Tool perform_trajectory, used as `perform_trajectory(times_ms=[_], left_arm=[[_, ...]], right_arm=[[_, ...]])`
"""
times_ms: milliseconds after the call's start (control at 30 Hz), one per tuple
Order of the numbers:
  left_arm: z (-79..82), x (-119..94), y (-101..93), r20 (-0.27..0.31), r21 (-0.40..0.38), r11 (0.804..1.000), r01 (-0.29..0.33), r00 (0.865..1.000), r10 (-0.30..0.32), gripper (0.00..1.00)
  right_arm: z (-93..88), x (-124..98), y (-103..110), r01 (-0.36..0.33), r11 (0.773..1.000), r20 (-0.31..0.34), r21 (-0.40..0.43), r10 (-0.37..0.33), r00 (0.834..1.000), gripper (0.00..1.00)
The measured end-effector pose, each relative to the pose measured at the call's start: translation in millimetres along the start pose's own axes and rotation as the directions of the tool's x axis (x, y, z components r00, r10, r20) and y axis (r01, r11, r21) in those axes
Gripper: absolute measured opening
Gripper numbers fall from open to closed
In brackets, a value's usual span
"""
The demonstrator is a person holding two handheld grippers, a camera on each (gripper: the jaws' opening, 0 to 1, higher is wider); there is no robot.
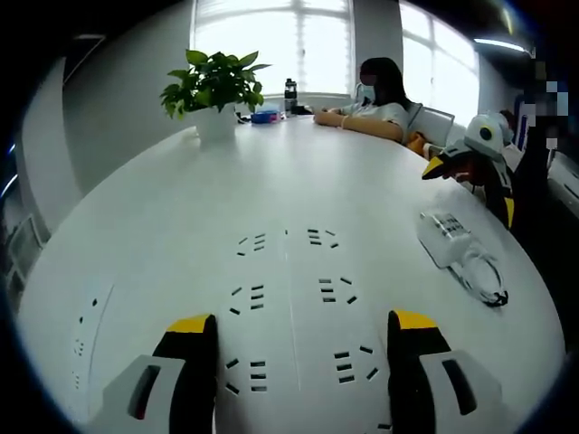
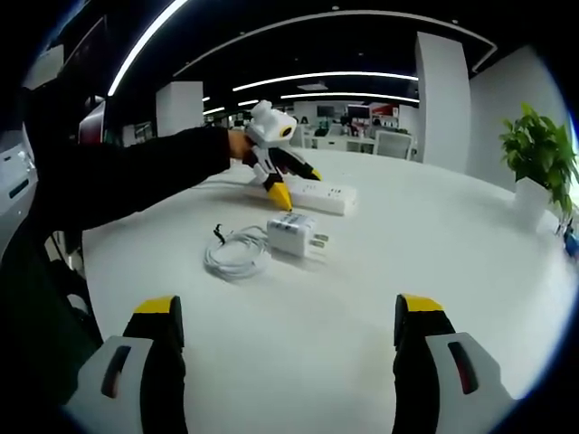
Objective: Straighten the power strip on the desk, plug the charger into it
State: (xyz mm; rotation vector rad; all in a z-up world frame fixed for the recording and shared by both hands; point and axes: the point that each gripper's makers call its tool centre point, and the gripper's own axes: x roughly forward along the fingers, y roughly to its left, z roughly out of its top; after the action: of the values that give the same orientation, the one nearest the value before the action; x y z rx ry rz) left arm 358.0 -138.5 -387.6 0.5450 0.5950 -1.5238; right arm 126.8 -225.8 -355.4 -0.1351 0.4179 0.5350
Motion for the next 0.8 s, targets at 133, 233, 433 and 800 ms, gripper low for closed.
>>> perform_trajectory(times_ms=[133, 233, 433, 800], left_arm=[[-0.6, 0, -0.2, 0.001, -0.001, 1.000, 0.000, 1.000, 0.000, 0.78], [-0.5, 0, -1.6, 0.002, -0.002, 1.000, -0.001, 1.000, 0.001, 0.78], [1.1, 2, -0.2, 0.003, -0.001, 1.000, -0.002, 1.000, 0.002, 0.78], [8.1, 10, 5.4, 0.002, 0.008, 1.000, 0.007, 1.000, -0.007, 0.78]], right_arm=[[0.1, 0, 0, 0.000, 1.000, 0.001, 0.000, 0.000, 1.000, 0.96], [0.6, 0, 0, 0.001, 1.000, 0.003, 0.000, -0.001, 1.000, 0.96], [-0.2, 0, 0, 0.002, 1.000, 0.002, -0.001, -0.002, 1.000, 0.96], [1.2, -2, -1, 0.014, 1.000, 0.009, -0.001, -0.014, 1.000, 0.95]])
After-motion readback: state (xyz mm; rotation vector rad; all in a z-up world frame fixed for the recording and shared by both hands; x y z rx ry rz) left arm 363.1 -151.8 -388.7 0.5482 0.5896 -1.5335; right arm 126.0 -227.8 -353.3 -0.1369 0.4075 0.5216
